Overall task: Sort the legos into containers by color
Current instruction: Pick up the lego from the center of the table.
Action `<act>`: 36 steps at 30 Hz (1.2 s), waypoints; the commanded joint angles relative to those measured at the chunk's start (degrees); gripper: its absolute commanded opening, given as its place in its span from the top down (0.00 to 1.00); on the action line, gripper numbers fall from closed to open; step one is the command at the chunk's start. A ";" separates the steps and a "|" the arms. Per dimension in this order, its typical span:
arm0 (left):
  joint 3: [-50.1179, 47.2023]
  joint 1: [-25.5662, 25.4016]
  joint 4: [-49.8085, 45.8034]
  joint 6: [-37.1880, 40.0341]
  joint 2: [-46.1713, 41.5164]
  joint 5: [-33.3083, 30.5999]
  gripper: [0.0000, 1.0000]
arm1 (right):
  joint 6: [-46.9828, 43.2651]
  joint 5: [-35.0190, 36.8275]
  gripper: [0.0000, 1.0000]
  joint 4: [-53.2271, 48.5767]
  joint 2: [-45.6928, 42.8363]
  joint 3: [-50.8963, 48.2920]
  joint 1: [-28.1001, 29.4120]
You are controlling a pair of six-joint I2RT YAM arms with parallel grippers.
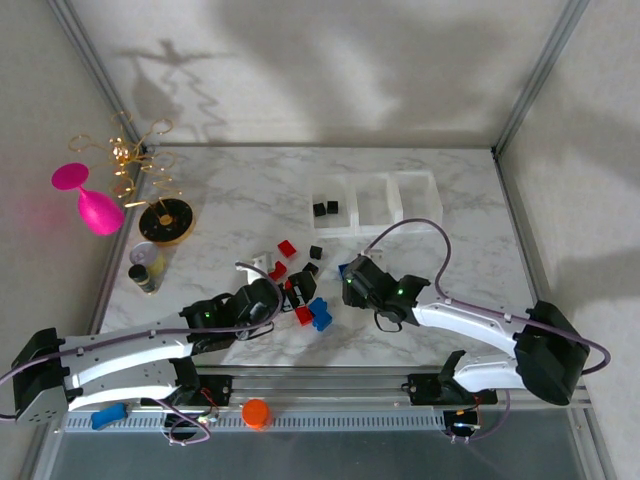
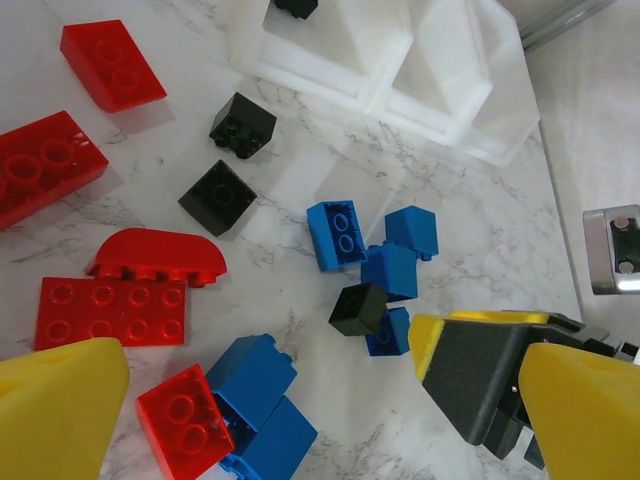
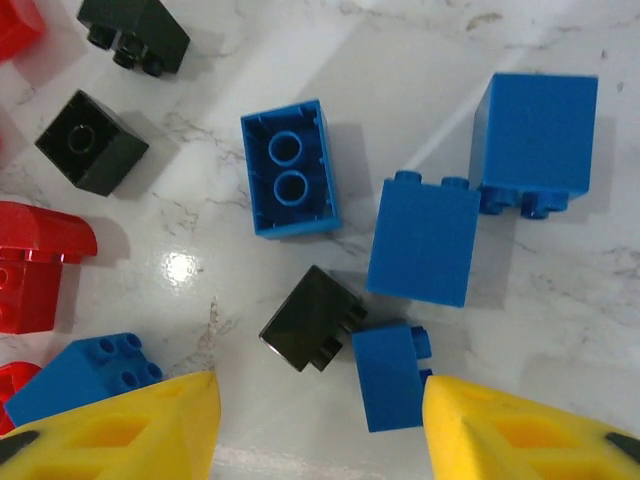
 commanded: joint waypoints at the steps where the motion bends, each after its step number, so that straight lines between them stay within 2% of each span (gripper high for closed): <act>1: -0.56 -0.56 0.11 -2.52 0.31 -2.77 0.00 | 3.67 0.95 0.49 1.16 2.04 0.42 1.97; 9: -0.60 -0.73 -1.01 -2.50 0.02 -3.87 0.00 | 9.14 2.97 0.53 1.40 8.69 2.95 5.49; 23: -1.22 -0.77 -2.56 -3.43 -1.15 -6.02 0.00 | 9.28 9.87 0.49 -0.23 15.79 6.78 4.53; 31: -1.98 -0.77 -3.89 -4.23 -3.68 -7.79 0.00 | 8.82 10.55 0.50 0.05 19.67 8.86 3.04; 36: -2.67 -0.76 -4.33 -5.00 -4.93 -8.67 0.01 | 7.50 10.56 0.57 0.90 21.05 9.91 3.05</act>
